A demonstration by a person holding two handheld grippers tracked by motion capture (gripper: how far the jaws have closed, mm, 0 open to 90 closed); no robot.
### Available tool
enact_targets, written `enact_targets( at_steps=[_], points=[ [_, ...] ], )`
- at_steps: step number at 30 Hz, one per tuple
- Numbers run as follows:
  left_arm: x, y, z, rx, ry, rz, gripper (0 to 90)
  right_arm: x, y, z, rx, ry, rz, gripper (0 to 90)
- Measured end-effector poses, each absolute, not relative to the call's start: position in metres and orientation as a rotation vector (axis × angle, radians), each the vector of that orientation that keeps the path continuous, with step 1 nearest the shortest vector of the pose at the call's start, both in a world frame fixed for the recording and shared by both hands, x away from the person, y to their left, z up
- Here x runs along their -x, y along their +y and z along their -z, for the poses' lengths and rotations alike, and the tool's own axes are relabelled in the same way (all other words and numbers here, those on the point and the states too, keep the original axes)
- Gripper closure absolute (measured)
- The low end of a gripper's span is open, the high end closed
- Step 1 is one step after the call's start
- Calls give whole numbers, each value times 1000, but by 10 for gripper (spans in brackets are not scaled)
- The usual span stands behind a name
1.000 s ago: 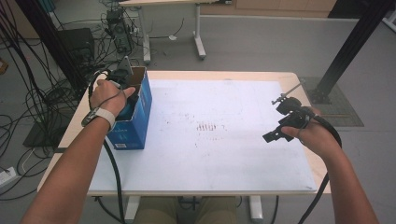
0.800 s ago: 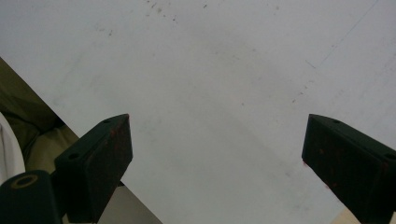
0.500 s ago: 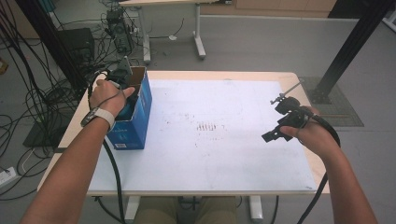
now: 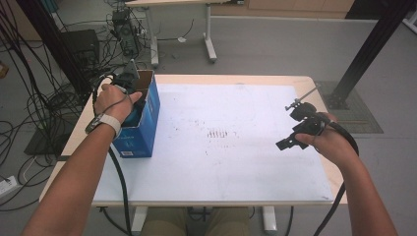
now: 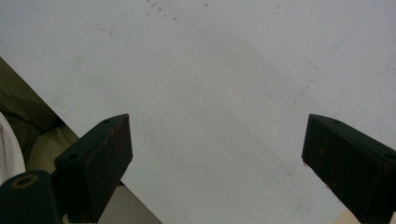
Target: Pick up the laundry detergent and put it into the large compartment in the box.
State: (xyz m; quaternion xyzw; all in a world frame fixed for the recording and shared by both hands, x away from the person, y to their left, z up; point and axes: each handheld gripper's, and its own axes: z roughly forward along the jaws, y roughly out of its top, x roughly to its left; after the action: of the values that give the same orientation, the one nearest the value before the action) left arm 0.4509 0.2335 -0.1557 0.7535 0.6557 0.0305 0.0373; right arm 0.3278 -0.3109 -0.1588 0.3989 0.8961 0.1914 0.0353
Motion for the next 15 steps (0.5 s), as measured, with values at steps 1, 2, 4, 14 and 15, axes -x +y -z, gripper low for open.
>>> enact_targets(
  at_steps=[1, 2, 4, 14, 15],
  points=[
    [-451, 234, 156, -2312, 2012, -93, 383, -328, -311, 159, -1226, 2754, -587, 85],
    [-451, 234, 156, -2311, 2013, -94, 383, -328, -311, 159, -1226, 2754, -587, 85],
    [-450, 234, 156, -2311, 2011, -97, 384, -328, -310, 159, -1225, 2755, -588, 85],
    [-451, 234, 156, -2314, 2008, -98, 383, -329, -310, 159, -1225, 2757, -583, 85],
    [-451, 234, 156, -2315, 2008, -97, 383, -329, -310, 159, -1225, 2757, -582, 85]
  ],
)
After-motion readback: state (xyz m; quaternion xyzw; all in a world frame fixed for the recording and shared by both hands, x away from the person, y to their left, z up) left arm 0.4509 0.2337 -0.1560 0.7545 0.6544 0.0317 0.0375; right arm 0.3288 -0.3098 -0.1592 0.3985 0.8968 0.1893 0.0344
